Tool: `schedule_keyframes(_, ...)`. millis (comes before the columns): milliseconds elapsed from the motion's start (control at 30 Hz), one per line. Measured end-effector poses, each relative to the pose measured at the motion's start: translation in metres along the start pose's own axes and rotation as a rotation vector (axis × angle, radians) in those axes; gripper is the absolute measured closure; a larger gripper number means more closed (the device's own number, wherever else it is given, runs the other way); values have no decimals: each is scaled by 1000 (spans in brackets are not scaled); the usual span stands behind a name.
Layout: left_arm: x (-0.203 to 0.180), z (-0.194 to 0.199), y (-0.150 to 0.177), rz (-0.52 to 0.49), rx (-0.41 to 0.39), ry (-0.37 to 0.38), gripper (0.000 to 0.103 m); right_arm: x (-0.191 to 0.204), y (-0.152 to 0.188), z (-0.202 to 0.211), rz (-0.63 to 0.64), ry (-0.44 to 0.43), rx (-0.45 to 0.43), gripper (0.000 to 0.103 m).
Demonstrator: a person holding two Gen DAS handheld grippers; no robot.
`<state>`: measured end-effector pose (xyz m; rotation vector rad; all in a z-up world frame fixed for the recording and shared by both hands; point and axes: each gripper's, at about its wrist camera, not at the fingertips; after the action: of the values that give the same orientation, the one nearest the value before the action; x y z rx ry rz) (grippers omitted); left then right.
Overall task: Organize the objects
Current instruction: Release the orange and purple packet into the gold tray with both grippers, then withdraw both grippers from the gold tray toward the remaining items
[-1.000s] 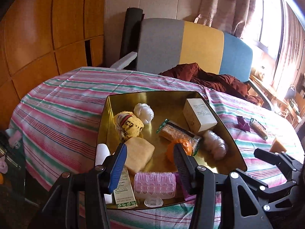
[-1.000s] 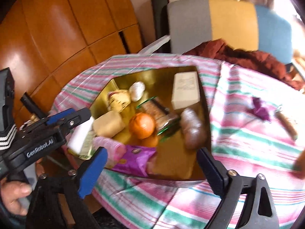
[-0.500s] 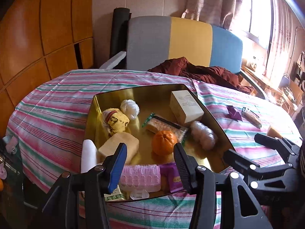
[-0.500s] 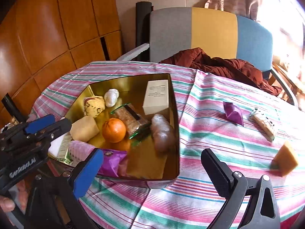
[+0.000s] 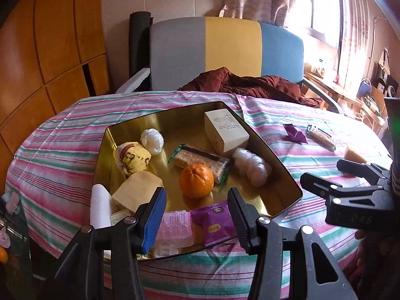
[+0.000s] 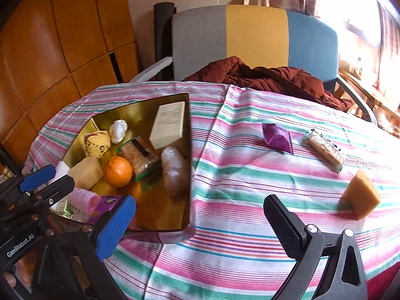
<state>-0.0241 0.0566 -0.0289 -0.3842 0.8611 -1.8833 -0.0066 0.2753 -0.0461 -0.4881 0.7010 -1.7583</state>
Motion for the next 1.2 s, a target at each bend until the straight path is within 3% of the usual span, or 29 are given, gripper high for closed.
schedule_keyframes(500,-19,-11,5,-37,44,49,52,-81,2,-15,-124,139,73,0)
schedule_keyframes(967,-45,-19,-6,-91,69,112,52,-223,-24,-2,-364,302,33,0)
schedule_keyframes(1100,-60,-22,-17,-115,66,141,52,-262,-16,-8,-482,331,7,0)
schedule_keyframes(1200,-73,-28,-26,-135,65,166,51,-280,-6,-17,-583,338,38,0)
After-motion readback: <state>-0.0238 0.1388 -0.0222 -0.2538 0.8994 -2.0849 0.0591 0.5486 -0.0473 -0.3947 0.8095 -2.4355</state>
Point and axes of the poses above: each gripper's, at about its wrist camera, not at the fingertips, and z roughly against the way its jaws point, x to its left, y to its underside, and after that the axes turned 9 degrees about y, right-handed
